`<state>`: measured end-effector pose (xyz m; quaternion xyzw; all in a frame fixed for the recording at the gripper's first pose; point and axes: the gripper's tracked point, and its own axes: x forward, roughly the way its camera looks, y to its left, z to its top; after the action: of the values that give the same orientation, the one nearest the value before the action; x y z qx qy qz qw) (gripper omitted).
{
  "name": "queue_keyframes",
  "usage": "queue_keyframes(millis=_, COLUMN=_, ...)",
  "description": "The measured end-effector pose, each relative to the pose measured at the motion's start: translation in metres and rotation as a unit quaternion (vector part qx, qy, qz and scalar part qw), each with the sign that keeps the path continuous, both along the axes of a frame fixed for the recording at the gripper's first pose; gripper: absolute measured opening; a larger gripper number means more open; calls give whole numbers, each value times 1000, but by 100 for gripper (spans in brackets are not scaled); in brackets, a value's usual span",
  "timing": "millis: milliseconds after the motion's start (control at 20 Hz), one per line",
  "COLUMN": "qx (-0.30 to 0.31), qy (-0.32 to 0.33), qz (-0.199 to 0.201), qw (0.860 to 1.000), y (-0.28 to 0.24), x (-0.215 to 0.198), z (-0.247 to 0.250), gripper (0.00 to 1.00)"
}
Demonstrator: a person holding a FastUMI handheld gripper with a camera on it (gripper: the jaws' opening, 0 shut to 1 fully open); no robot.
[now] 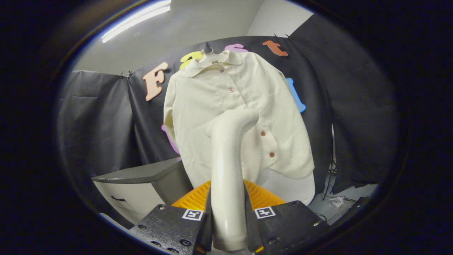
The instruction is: Iron the clothes twice with a garment steamer, once on the left side and once on the right side.
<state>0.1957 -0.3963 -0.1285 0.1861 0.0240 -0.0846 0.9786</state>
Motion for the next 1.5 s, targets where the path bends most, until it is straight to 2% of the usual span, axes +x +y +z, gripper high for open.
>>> queue_keyframes(millis=400, qx=14, qy=-75, qz=-45, qw=996, y=-86, x=67, z=116, gripper=38)
queue_keyframes(millis=650, qx=55, qy=-119, qz=-73, qw=989, y=-130, x=99, z=145, gripper=38)
queue_keyframes(millis=750, qx=81, qy=-124, qz=-68, qw=987, y=-136, x=113, z=145, gripper=38)
queue_keyframes(millis=950, qx=76, qy=-109, qz=-66, qw=989, y=-138, x=135, z=129, gripper=38)
queue_keyframes(millis=1150, qx=94, qy=-112, qz=-55, qw=988, y=-134, x=144, z=113, gripper=38)
queue_keyframes(millis=1500, qx=114, qy=-81, qz=-51, qw=989, y=-121, x=156, z=71, gripper=38)
